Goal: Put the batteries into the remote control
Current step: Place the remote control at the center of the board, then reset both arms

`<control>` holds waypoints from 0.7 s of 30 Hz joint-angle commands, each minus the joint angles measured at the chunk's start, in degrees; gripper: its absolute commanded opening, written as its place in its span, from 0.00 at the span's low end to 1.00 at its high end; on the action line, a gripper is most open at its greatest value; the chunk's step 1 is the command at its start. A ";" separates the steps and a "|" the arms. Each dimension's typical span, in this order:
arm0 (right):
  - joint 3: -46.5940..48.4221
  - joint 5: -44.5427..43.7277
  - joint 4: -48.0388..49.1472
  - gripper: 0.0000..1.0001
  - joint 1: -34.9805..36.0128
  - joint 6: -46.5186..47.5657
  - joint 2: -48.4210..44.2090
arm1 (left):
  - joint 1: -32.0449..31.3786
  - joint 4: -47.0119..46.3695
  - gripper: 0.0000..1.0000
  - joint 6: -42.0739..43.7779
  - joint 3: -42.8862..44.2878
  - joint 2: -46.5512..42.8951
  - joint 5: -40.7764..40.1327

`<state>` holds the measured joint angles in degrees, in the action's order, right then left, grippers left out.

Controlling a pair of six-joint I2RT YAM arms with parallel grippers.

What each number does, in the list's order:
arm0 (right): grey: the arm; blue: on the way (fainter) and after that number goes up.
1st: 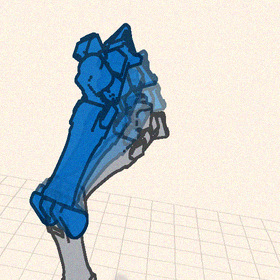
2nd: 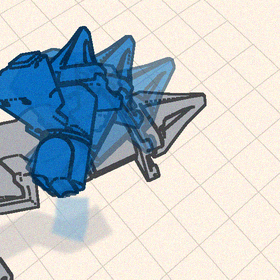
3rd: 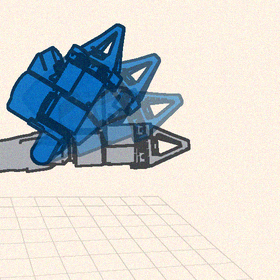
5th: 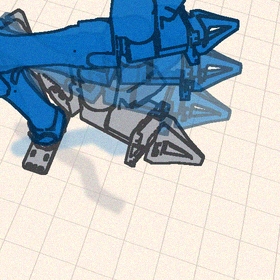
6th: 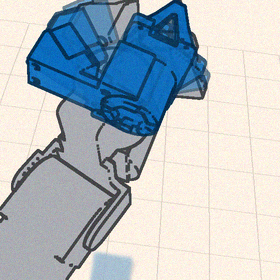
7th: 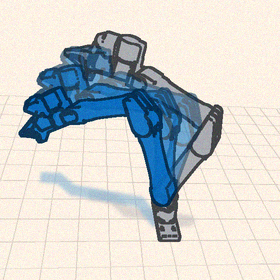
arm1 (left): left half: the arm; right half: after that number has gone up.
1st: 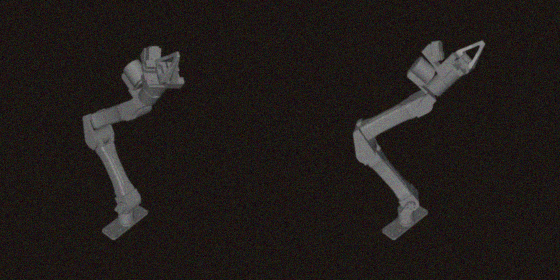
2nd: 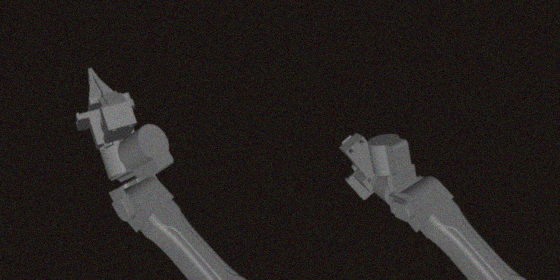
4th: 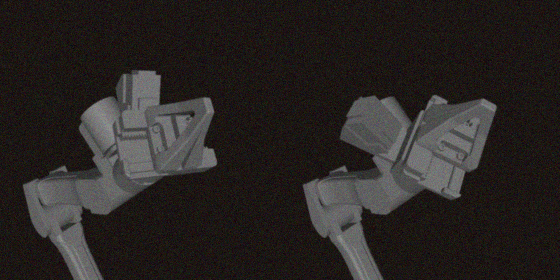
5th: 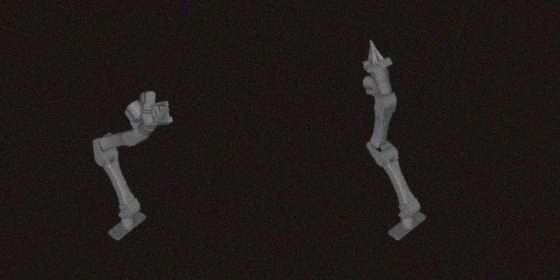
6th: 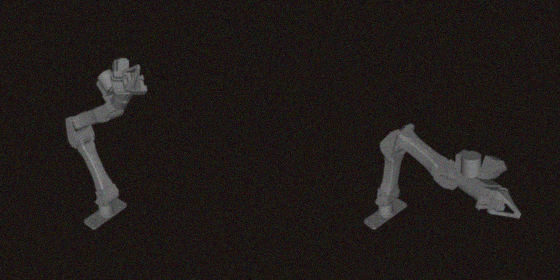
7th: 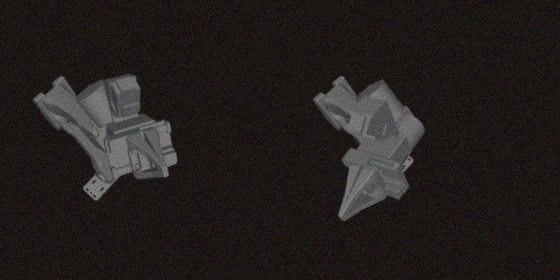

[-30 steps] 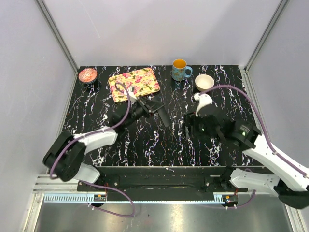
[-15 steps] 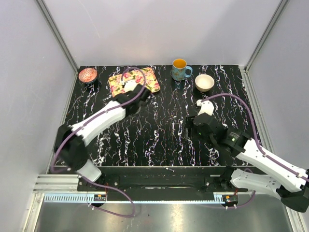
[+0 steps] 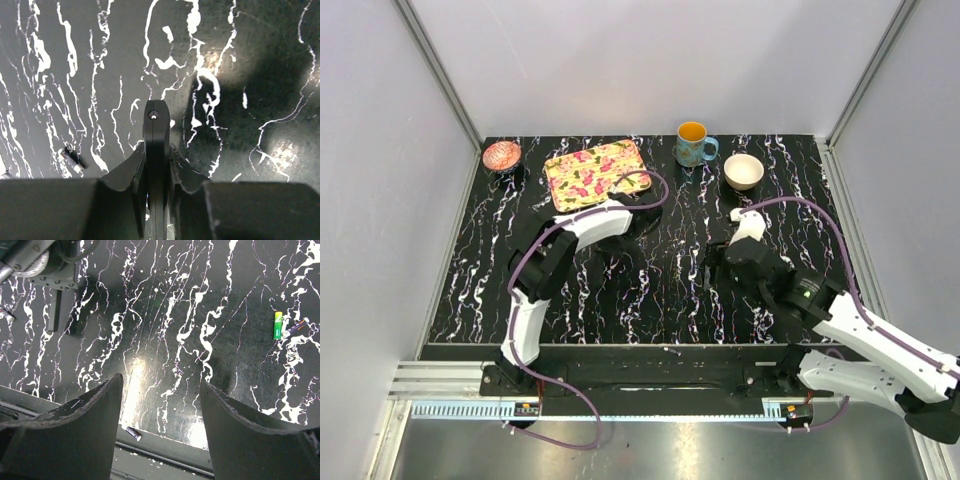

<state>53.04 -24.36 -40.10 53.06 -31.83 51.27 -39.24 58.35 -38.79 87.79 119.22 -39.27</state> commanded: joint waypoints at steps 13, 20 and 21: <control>-1.09 -2.44 -0.42 0.71 -0.23 -0.60 -5.30 | -0.92 -8.69 0.75 5.56 0.89 -5.73 7.28; -4.08 -4.47 0.54 0.72 -0.24 -0.86 -7.58 | 2.14 -22.55 0.90 4.25 -19.26 -36.21 16.73; -4.52 -4.82 0.81 0.72 -0.24 -0.60 -7.84 | 3.98 -26.49 0.96 3.90 -22.11 -43.38 18.42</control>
<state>50.04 -25.63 -40.49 53.04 -31.90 44.97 -39.59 44.77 -33.76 75.66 98.65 -28.82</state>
